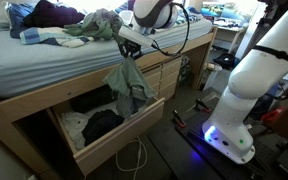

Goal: Remove the grey clothing from the bed and place it in the open drawer

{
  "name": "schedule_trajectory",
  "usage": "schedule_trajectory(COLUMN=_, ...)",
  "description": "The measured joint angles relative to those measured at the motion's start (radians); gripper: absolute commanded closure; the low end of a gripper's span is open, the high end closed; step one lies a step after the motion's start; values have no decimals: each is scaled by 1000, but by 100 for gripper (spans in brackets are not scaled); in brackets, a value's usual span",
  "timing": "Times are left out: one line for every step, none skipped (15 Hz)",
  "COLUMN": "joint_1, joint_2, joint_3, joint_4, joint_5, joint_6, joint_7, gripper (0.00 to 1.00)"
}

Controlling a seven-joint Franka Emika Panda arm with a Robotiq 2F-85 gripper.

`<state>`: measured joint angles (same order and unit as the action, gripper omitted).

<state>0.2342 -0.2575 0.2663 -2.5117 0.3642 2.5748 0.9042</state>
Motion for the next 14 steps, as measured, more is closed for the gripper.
schedule_trajectory(joint_1=0, joint_2=18, joint_3=2, joint_4=-10, joint_5=0, joint_6=33, joint_7=0, gripper=97)
schedule_trajectory(joint_1=0, joint_2=37, joint_3=5, joint_4=-19, joint_5=0, joint_6=71, joint_7=0, gripper=97)
schedule_trajectory(joint_1=0, joint_2=57, joint_3=8, joint_4=-25, joint_5=0, joint_6=108, joint_7=0, gripper=90)
schedule_trajectory(joint_1=1, joint_2=72, joint_3=9, joint_4=-26, joint_5=0, joint_6=119, joint_7=0, gripper=90)
schedule_trajectory(joint_1=1, joint_2=79, joint_3=9, joint_4=-26, joint_5=0, joint_6=119, joint_7=0, gripper=90)
schedule_trajectory(joint_1=1, joint_2=80, joint_3=9, joint_4=-26, joint_5=0, joint_6=118, joint_7=0, gripper=90)
schedule_trajectory(joint_1=1, joint_2=79, joint_3=9, joint_4=-26, joint_5=0, joint_6=118, joint_7=0, gripper=90)
schedule_trajectory(joint_1=1, joint_2=78, joint_3=8, joint_4=-26, joint_5=0, joint_6=118, joint_7=0, gripper=97)
schedule_trajectory(joint_1=1, joint_2=78, joint_3=8, joint_4=-26, joint_5=0, joint_6=118, joint_7=0, gripper=97)
schedule_trajectory(joint_1=1, joint_2=80, joint_3=8, joint_4=-26, joint_5=0, joint_6=118, joint_7=0, gripper=97)
schedule_trajectory(joint_1=2, joint_2=81, joint_3=8, joint_4=-26, joint_5=0, joint_6=118, joint_7=0, gripper=97)
schedule_trajectory(joint_1=2, joint_2=83, joint_3=9, joint_4=-26, joint_5=0, joint_6=122, joint_7=0, gripper=97)
schedule_trajectory(joint_1=2, joint_2=89, joint_3=9, joint_4=-26, joint_5=7, joint_6=139, joint_7=0, gripper=97)
schedule_trajectory(joint_1=3, joint_2=102, joint_3=8, joint_4=-26, joint_5=21, joint_6=170, joint_7=0, gripper=97)
